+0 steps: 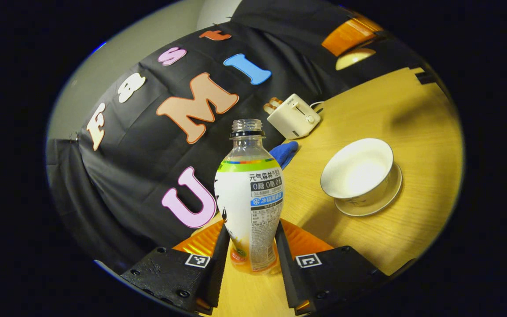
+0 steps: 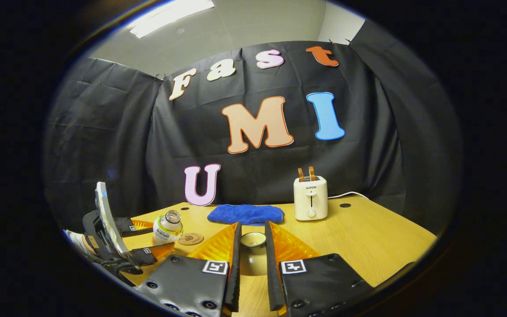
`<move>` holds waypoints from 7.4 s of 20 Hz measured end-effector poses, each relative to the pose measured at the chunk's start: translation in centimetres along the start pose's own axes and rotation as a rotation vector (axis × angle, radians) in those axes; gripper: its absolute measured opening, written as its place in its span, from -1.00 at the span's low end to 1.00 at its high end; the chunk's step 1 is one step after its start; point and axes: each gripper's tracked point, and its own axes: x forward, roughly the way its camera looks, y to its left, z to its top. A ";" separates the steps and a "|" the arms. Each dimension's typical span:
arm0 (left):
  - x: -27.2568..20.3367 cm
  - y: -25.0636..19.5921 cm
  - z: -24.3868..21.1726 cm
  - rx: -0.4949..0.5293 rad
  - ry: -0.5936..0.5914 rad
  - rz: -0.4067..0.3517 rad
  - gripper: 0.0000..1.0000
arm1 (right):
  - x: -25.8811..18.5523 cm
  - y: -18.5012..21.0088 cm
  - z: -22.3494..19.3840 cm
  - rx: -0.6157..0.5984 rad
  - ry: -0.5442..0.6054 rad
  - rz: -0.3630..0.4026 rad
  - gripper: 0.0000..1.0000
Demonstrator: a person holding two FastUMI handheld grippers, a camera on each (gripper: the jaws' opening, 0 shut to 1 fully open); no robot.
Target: Open the teacup lid with one hand, grasp the water bottle and pour water into the teacup with the other hand; after pouring, place the water bottle on the coaster and then close the teacup lid.
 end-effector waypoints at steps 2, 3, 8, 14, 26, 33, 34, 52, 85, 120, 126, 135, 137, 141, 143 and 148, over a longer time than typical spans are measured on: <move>0.2 0.3 -0.5 0.083 0.009 0.003 0.11 | 0.0 -0.2 -0.1 0.004 0.000 -0.002 -0.43; 0.2 0.4 -0.7 0.125 0.012 0.002 0.12 | -0.1 -0.2 0.0 0.005 -0.001 -0.003 -0.41; 0.1 0.4 -1.4 0.248 0.029 -0.021 0.10 | -0.4 -0.7 0.5 0.003 -0.008 -0.015 -0.44; 0.0 -0.2 -2.0 0.443 0.042 -0.047 0.11 | -0.9 -0.7 1.0 -0.004 -0.020 -0.015 -0.41; 0.8 0.7 -1.3 0.720 0.051 -0.054 0.12 | -1.1 -0.9 1.3 -0.011 -0.023 -0.018 -0.42; 0.8 1.9 -1.0 0.877 0.072 -0.051 0.12 | -1.2 -1.0 1.3 -0.018 -0.025 -0.025 -0.46; 0.7 2.3 -0.8 0.901 0.069 -0.048 0.14 | -1.2 -0.9 1.4 -0.021 -0.024 -0.024 -0.41; 0.4 4.1 1.8 1.119 0.062 -0.010 0.12 | -1.3 -0.4 1.4 -0.025 -0.023 -0.011 -0.41; 1.1 3.8 2.1 1.198 0.049 -0.060 0.11 | -0.9 1.1 0.6 -0.044 -0.012 0.020 -0.43; 3.3 4.9 0.5 -0.526 -0.078 -0.045 0.10 | 0.7 3.6 -2.7 -0.051 0.056 0.062 -0.41; 5.8 6.4 -0.2 -0.707 -0.084 -0.001 0.10 | 1.0 3.6 -3.7 -0.063 0.078 0.063 -0.37; 9.6 6.4 -0.3 -0.775 -0.073 -0.001 0.13 | 1.3 2.9 -4.0 -0.048 0.086 0.049 -0.42; 10.3 6.5 -0.4 -0.803 -0.074 0.003 0.14 | 1.3 2.6 -4.0 -0.046 0.088 0.045 -0.44; 11.2 6.9 -1.5 -0.852 -0.044 0.033 0.12 | 1.3 2.5 -4.1 -0.038 0.092 0.044 -0.39; 11.2 6.7 -1.8 -0.859 -0.034 0.029 0.13 | 1.4 2.5 -4.1 -0.037 0.092 0.043 -0.37; 11.2 6.8 -1.8 -0.854 -0.027 0.038 0.23 | 1.4 2.6 -4.1 -0.033 0.092 0.045 -0.44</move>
